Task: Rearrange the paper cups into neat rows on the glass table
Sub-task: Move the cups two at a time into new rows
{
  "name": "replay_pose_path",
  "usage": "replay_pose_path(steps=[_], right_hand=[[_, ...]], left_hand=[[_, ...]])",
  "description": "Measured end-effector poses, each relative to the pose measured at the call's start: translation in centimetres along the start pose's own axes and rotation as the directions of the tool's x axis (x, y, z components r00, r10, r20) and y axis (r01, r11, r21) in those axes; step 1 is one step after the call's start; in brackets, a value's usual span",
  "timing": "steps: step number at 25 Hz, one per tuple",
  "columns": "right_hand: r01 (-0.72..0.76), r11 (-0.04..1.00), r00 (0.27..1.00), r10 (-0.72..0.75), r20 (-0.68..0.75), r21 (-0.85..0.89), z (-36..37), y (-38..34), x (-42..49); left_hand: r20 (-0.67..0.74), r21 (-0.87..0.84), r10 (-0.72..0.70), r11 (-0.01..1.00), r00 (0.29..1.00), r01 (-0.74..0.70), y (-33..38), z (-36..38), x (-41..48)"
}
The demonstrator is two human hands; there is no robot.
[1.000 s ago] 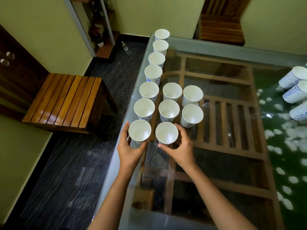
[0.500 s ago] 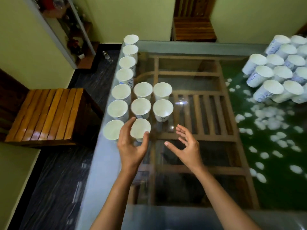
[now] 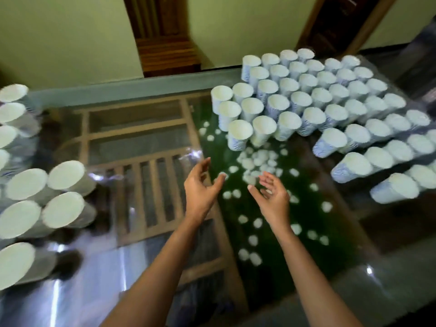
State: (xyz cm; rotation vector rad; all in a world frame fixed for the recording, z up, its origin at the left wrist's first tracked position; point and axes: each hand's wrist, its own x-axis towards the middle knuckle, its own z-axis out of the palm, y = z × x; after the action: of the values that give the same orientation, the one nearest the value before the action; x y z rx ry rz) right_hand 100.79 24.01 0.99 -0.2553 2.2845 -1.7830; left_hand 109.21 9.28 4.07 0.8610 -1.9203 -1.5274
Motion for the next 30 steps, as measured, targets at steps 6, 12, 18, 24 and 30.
replay_pose_path(steps=[6,12,18,24,30], right_hand=[[0.01,0.998,0.997,-0.005,0.083,-0.056,-2.1,1.6,12.6],[0.043,0.998,0.998,-0.041,0.055,-0.037,0.5,3.2,18.6],[0.136,0.99,0.991,-0.136,0.01,-0.037,1.7,3.4,19.9],[0.195,0.977,0.979,-0.188,0.076,-0.087,1.7,2.1,15.4],[0.194,0.976,0.945,-0.16,0.285,-0.097,4.0,1.2,6.3]], left_hand=[[-0.076,0.143,-0.093,0.984,0.993,0.103,-0.7,9.3,6.9],[-0.137,0.134,-0.059,0.988,0.989,0.078,-2.6,12.8,10.3],[-0.237,0.102,-0.054,0.992,0.97,0.08,-3.3,13.1,10.7],[-0.311,0.061,-0.1,0.99,0.945,0.125,-3.1,9.4,6.5],[-0.455,-0.002,-0.15,0.986,0.878,0.167,-3.8,1.5,-0.9]])
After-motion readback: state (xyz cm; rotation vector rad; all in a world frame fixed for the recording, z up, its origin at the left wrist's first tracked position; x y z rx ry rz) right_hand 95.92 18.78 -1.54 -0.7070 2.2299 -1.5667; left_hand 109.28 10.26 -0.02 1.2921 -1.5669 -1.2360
